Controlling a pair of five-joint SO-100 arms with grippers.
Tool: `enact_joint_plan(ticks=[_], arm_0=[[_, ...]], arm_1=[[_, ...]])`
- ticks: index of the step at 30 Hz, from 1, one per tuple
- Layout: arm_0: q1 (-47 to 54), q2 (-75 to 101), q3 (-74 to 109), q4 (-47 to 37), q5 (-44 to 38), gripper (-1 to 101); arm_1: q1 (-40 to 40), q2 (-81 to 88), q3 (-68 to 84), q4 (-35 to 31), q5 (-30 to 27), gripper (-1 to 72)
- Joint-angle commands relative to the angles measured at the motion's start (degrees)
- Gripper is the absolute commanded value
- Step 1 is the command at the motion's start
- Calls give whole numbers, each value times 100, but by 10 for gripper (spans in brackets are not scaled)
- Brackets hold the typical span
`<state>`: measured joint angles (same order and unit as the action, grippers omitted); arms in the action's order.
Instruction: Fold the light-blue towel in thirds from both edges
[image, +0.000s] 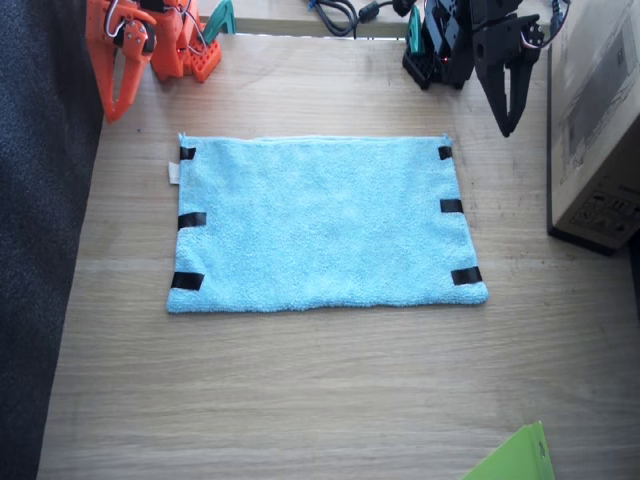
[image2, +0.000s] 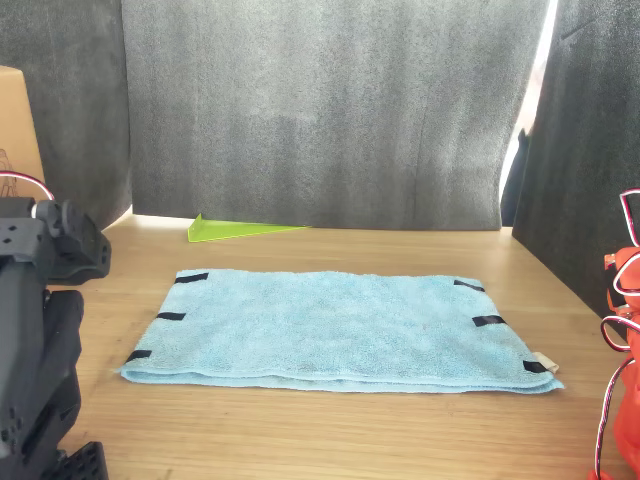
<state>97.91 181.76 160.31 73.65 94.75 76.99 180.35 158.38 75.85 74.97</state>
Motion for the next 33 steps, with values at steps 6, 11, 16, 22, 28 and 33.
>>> enact_joint_plan(ticks=[6, 11, 16, 22, 28, 33], arm_0=[[26, 9, -132, -18, 237, -4], [-9, -923, -615, -211, 334, -4], [-176, -2531, -1846, -255, 334, -4], [-396, -4658, -3454, -167, 422, -4], [-686, -5607, -4087, -35, 510, -3], [-1011, -6144, -4201, 26, 536, 81]], arm_1=[[149, -1081, -826, 26, -422, -1], [299, -3797, -2742, 105, -809, -1], [510, -6557, -5273, 1072, -545, -1], [1266, -8200, -6557, 1635, -53, 1], [1863, -8956, -6495, 1626, 167, 39], [1881, -8991, -6311, 1468, 193, 105]])
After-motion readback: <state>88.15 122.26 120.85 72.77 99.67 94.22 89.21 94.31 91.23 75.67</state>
